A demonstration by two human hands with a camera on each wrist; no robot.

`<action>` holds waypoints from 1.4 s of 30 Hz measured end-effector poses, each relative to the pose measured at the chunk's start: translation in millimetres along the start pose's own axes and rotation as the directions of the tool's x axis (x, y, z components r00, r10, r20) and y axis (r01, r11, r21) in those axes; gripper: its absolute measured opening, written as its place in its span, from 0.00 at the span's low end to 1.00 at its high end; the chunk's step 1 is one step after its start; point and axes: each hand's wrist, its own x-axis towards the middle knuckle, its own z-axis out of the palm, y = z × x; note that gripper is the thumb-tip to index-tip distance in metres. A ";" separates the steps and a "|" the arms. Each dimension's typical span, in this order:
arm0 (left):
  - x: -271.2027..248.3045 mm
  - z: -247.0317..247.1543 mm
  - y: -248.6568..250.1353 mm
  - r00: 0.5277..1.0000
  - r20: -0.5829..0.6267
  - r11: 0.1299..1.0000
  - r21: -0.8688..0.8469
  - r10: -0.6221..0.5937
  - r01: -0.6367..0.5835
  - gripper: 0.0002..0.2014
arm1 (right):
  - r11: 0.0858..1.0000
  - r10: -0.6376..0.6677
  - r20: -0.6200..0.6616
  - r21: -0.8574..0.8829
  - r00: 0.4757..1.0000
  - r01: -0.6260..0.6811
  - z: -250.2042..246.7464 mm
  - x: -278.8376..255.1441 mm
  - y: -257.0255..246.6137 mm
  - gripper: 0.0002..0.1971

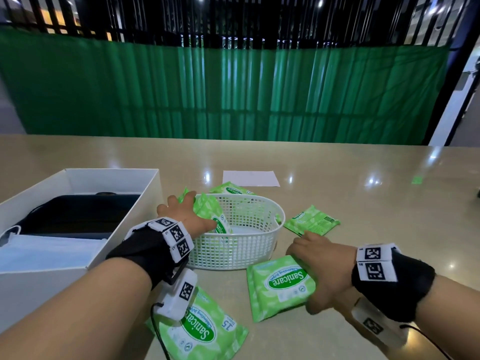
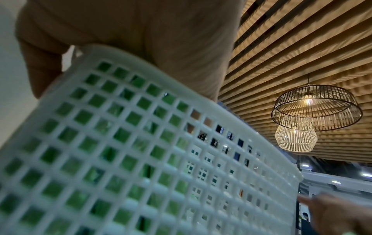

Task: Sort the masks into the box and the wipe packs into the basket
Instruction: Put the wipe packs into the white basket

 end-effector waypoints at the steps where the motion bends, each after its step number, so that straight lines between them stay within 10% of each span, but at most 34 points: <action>1: 0.7 0.5 -0.2 1.000 0.000 1.000 0.002 0.001 -0.001 0.43 | 1.000 -0.006 -0.037 -0.010 0.999 0.005 -7.0 -5.0 3.0 0.51; 12: -11.3 -20.9 7.9 0.990 -0.043 0.990 -0.045 0.134 -0.136 0.46 | 0.992 -0.057 -0.559 0.059 0.827 0.108 -78.0 -45.8 26.4 0.38; 18: -39.5 -64.5 51.6 0.796 0.136 0.755 -0.444 0.590 -0.483 0.48 | 0.975 -0.222 -0.580 -0.156 0.784 0.160 -99.2 -15.4 2.1 0.38; 22: -45.2 -72.0 60.3 0.772 0.142 0.755 -0.378 0.620 -0.536 0.18 | 0.964 -0.264 -0.655 -0.209 0.708 0.165 -112.3 2.0 -8.9 0.43; 28: -36.3 -68.6 43.9 0.858 0.018 0.666 -0.639 0.514 -0.385 0.18 | 0.938 0.121 -0.506 0.339 0.854 0.068 -85.2 13.0 1.8 0.53; 32: -24.9 -62.0 39.5 0.939 -0.070 0.608 -0.745 0.337 -0.274 0.22 | 0.982 0.032 -0.322 0.185 0.946 0.030 -51.9 25.4 6.7 0.34; 42: -2.4 -50.2 51.8 0.981 -0.175 0.496 -0.846 0.086 -0.194 0.19 | 0.917 0.089 -0.339 0.394 0.937 0.056 -24.4 44.9 2.0 0.12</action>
